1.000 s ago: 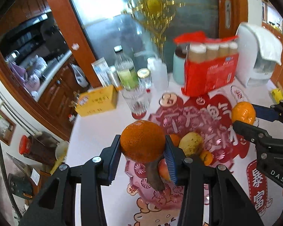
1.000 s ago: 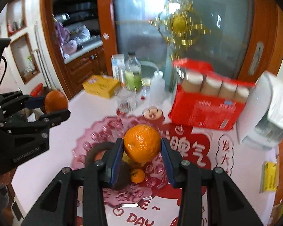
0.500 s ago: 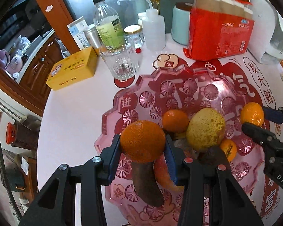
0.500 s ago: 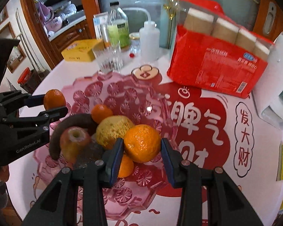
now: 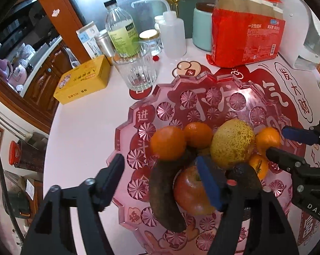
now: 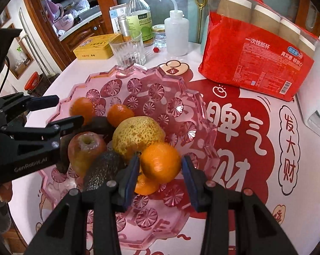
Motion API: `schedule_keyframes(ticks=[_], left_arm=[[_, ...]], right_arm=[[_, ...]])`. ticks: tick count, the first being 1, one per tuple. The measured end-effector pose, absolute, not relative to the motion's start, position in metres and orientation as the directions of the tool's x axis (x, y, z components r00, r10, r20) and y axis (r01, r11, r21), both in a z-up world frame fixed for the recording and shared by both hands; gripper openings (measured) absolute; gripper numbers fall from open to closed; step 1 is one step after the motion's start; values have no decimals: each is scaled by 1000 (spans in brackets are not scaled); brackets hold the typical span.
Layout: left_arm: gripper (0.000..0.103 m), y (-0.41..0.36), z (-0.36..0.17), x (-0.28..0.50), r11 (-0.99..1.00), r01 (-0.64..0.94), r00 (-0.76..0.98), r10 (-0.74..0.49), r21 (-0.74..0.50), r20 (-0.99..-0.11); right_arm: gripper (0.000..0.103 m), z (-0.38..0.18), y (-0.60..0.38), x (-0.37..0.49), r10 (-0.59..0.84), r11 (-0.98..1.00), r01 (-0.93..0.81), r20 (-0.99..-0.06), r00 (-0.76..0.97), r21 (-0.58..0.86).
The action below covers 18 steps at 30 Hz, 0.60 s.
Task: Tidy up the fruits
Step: 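Open both tools to release the mandarins into the bowl, then withdraw both tools from the bowl toward the remaining loose fruit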
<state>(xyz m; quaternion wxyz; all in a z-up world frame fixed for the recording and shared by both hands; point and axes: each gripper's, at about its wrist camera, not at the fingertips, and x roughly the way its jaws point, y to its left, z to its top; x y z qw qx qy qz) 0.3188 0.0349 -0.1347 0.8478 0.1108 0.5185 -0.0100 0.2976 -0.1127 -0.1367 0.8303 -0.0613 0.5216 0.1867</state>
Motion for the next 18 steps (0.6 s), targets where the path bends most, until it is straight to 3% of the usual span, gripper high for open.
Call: schedule_keyframes(ticks=[5,18], left_arm=[[79,34,-125,312,972,133,479,110,195,-871],[82,42,-96,289,974,107,499,119,197,-858]], right_arm=[[51,-126,-114,295,263,922,-373,-874,408,104],[52,-101,-115,281,269,924,-369,-858,438,101]])
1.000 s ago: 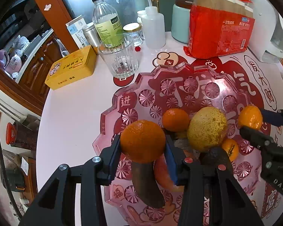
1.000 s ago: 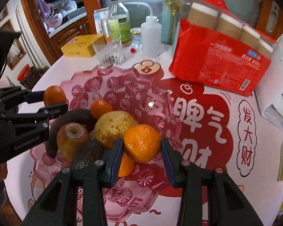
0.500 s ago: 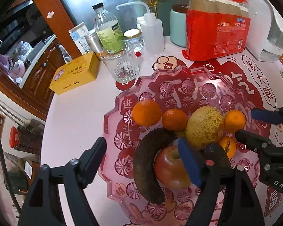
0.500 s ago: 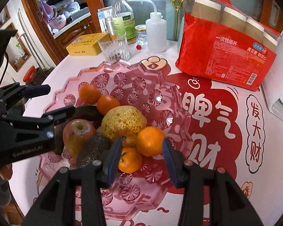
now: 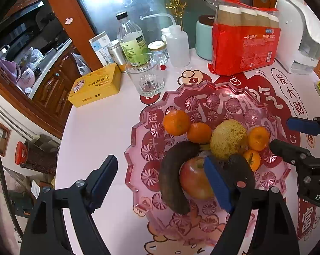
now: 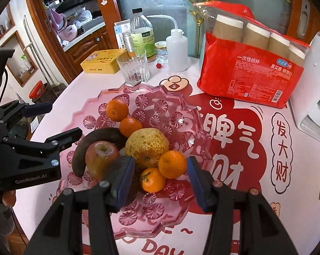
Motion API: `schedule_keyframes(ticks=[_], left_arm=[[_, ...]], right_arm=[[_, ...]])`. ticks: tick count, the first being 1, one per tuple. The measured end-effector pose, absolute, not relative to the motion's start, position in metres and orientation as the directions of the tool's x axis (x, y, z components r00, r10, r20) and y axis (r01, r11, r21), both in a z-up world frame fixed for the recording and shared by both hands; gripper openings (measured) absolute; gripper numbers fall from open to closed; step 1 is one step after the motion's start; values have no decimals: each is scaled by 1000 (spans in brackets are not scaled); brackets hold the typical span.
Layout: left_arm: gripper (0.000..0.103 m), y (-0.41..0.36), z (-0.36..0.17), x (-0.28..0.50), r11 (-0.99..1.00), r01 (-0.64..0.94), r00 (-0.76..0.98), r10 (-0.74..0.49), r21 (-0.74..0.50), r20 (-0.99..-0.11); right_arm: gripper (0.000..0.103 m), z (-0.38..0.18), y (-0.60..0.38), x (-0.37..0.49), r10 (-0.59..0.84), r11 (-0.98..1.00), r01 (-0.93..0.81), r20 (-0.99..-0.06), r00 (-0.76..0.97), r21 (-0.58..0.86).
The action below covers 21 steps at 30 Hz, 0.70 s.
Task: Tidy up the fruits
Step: 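Withdraw both tools from the bowl toward the remaining loose fruit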
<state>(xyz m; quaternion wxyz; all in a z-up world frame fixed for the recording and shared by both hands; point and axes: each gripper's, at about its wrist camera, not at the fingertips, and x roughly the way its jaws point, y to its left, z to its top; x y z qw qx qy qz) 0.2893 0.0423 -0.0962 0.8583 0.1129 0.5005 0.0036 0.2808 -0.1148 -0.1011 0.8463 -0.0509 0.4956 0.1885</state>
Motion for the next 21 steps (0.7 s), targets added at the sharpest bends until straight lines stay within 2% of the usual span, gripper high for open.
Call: schedule_keyframes(ticks=[21], left_arm=[[87,46,-22,210,975,57,577,142,213,-804]], right_arm=[[52,-29,-120,219,292,908,-414,-801,522,62]])
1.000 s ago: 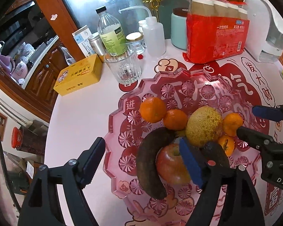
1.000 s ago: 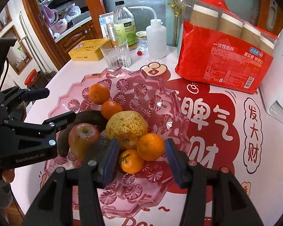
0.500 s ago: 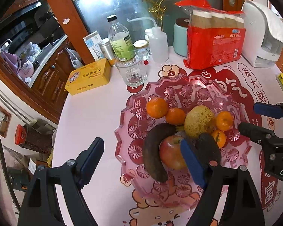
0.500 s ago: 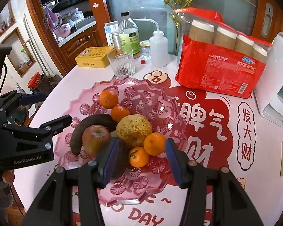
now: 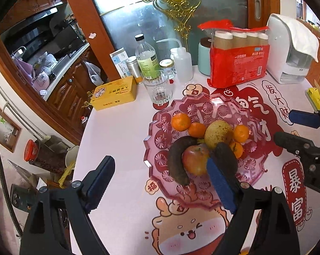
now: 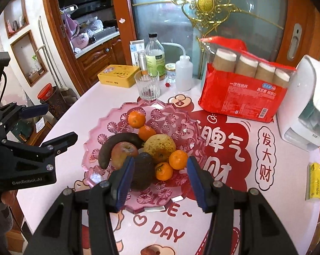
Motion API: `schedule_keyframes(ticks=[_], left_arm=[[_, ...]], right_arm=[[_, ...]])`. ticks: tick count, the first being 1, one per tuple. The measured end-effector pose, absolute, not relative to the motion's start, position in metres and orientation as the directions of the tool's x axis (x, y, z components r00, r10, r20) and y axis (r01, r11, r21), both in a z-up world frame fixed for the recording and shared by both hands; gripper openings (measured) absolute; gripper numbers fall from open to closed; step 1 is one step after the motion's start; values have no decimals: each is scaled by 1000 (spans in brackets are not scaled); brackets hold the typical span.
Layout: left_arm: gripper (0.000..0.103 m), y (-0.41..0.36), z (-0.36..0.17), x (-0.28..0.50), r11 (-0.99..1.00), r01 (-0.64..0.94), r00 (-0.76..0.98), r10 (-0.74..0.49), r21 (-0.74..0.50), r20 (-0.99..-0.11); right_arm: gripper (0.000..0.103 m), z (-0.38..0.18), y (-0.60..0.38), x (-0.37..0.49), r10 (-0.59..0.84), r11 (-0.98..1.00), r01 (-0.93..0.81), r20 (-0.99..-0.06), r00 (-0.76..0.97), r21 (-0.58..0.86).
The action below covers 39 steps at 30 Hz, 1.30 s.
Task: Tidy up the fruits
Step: 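Withdraw both tools from the bowl toward the remaining loose fruit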
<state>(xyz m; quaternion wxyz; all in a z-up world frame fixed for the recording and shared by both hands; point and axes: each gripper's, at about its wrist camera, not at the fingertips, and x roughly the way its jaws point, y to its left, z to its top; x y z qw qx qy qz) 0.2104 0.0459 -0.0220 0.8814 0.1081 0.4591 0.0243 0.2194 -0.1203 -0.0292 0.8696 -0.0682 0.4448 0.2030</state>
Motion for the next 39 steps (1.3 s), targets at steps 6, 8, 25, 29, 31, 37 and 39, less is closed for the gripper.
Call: schedule_keyframes(ticks=[6,8,25,29,31,37,39], left_arm=[[91,47,-5,186,981,39,592,131,190,-795],[91,47,-1,180,983,35,594,124,179,-795],[91,37,21,120,991,5,624,100,132,-775],[91,31,21,105,990,8,641,101,139,-761],[91,29,19,100,990,12,643,98,138,-760],[91,23,1,82,992,21,633,82,122,-770],[91,21,-11,75,993,24,620,76,116,-781]], right_arm=[[52,-13,-125,198,305,902,-429,-785,539,55],[52,-9,-127,190,308,898,-436,-780,545,50],[59,10,-154,132,330,888,-458,-749,574,40],[59,6,-159,120,336,888,-458,-750,570,49],[59,2,-161,114,339,888,-456,-752,565,57],[59,-16,-169,94,336,890,-451,-761,555,64],[59,-24,-172,88,327,894,-445,-766,553,61]])
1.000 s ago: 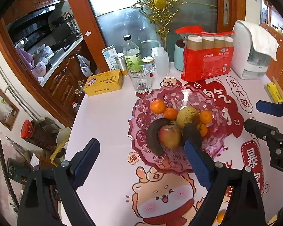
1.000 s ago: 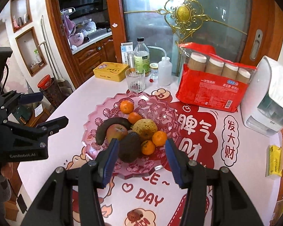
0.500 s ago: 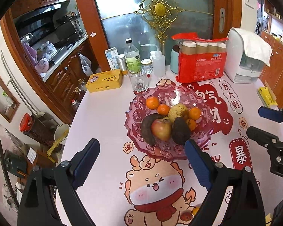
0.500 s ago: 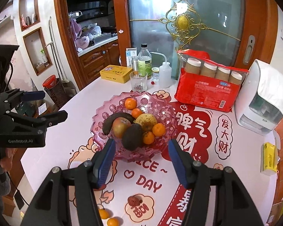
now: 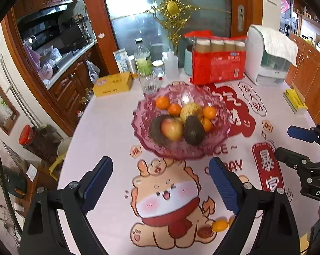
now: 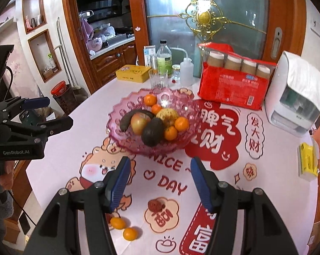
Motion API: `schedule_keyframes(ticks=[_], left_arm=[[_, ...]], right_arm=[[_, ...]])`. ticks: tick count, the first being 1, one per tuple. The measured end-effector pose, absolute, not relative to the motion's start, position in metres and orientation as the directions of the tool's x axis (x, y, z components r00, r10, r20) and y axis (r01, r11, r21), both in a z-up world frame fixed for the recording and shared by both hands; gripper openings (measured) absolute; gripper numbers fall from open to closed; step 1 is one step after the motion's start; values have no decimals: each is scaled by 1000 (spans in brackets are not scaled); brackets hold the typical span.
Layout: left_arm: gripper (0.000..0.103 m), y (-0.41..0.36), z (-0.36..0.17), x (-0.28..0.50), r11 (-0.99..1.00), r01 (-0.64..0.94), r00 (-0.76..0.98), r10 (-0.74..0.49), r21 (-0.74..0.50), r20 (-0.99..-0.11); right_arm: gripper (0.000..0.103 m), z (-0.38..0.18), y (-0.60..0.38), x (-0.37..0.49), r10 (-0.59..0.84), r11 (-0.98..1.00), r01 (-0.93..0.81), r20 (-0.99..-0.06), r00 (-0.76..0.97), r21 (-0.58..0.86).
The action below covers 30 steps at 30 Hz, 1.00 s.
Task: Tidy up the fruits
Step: 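Withdraw both tools from the bowl toward the remaining loose fruit, then grasp a brown lychee with the left tool while the right tool grasps a mandarin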
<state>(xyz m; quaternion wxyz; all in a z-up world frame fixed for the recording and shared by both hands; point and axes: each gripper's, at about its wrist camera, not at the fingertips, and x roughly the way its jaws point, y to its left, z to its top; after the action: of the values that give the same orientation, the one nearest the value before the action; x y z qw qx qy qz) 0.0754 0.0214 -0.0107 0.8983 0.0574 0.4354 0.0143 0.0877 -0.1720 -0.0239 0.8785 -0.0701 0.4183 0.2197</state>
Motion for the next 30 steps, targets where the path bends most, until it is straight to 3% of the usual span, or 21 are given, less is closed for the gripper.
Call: schedule_keyframes(ticks=[17,30], left_arm=[[91,17,-151,23,998,6,403,50,57,-914],[91,-5,-198,4,997,78,322,-1,26,-947]], right_arm=[[59,-131,-184,41,272,908,-409,-871,408,92],[59,-176,-162,13,288,874,-471,-909,301,121]])
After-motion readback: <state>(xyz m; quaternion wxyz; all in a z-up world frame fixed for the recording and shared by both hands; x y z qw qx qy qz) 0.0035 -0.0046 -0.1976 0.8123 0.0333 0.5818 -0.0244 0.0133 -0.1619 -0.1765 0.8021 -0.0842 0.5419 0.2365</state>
